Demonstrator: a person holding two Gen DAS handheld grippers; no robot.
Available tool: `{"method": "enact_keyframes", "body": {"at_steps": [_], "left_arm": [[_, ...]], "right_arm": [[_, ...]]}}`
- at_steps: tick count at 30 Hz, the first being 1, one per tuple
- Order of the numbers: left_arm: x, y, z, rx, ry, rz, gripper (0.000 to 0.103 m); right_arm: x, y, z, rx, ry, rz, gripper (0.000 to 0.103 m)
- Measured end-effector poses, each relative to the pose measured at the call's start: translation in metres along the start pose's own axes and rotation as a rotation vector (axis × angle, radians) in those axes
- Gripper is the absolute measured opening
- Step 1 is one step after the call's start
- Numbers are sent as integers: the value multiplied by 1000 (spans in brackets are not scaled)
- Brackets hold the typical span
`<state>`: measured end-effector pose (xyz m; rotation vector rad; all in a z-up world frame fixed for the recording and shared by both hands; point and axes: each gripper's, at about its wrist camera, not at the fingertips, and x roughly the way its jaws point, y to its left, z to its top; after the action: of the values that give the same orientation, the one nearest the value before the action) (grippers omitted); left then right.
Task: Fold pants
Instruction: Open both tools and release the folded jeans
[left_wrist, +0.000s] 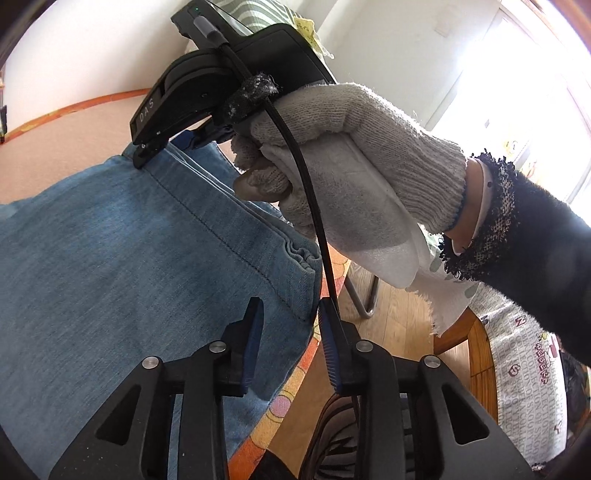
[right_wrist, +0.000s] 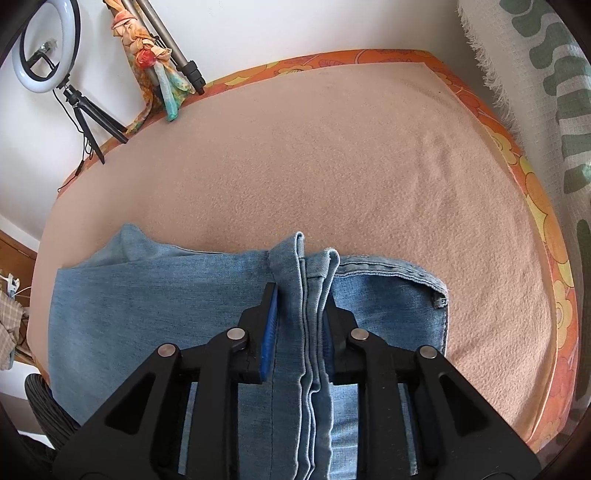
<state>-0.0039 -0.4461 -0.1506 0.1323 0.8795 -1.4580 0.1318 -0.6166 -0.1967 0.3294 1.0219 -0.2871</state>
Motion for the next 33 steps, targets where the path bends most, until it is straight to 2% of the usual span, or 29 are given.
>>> {"method": "enact_keyframes", "body": {"at_steps": [2, 10, 15, 17, 18, 26, 33], "left_arm": [[-7, 1, -2, -1, -6, 4, 35], [-44, 11, -15, -35, -53, 41, 35], [-82, 28, -31, -73, -98, 98, 35], [-99, 37, -40, -102, -118, 129, 35], [-109, 42, -45, -115, -128, 147, 35], [-173, 82, -103, -256, -200, 339, 37], [-213, 118, -151, -378, -250, 554, 37]], "right_arm": [[-5, -2, -1, 4, -15, -27, 31], [-31, -2, -9, 32, -70, -36, 32], [-47, 18, -19, 25, -110, 6, 34], [-51, 28, -23, 23, -119, 37, 37], [-52, 34, -25, 24, -122, 54, 40], [-50, 101, -40, -64, -116, 173, 40], [-44, 173, -47, -165, -103, 265, 40]]}}
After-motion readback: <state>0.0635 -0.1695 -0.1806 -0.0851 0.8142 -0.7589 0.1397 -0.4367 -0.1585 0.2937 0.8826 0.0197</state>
